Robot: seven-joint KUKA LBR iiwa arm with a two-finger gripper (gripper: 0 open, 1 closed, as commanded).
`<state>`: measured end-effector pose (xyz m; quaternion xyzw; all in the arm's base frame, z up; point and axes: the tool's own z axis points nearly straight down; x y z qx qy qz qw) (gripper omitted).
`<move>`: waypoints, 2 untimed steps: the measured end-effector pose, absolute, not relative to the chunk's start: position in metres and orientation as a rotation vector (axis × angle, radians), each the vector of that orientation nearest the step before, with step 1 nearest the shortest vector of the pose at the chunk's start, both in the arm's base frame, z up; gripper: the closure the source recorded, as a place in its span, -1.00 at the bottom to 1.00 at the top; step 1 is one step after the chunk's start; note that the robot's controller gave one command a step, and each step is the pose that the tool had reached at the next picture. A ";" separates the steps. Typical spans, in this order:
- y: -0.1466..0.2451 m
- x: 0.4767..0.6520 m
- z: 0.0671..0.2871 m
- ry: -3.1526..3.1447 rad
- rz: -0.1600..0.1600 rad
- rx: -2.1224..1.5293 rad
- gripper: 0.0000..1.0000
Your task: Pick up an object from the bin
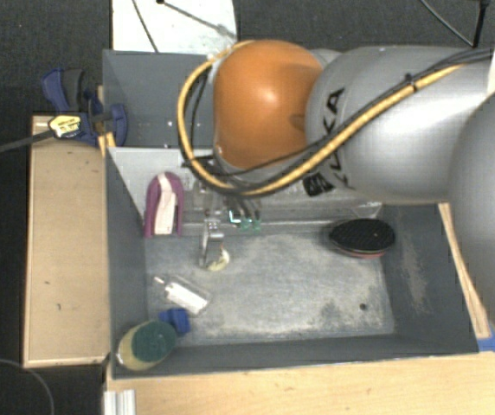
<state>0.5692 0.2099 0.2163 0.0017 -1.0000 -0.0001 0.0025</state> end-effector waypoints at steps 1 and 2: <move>0.242 0.557 0.145 -3.127 0.000 -0.265 -1.00; 0.168 0.565 0.105 -3.127 0.006 -0.283 -1.00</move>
Offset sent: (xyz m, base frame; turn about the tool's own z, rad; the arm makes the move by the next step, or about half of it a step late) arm -0.0115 0.0309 -0.0700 0.1736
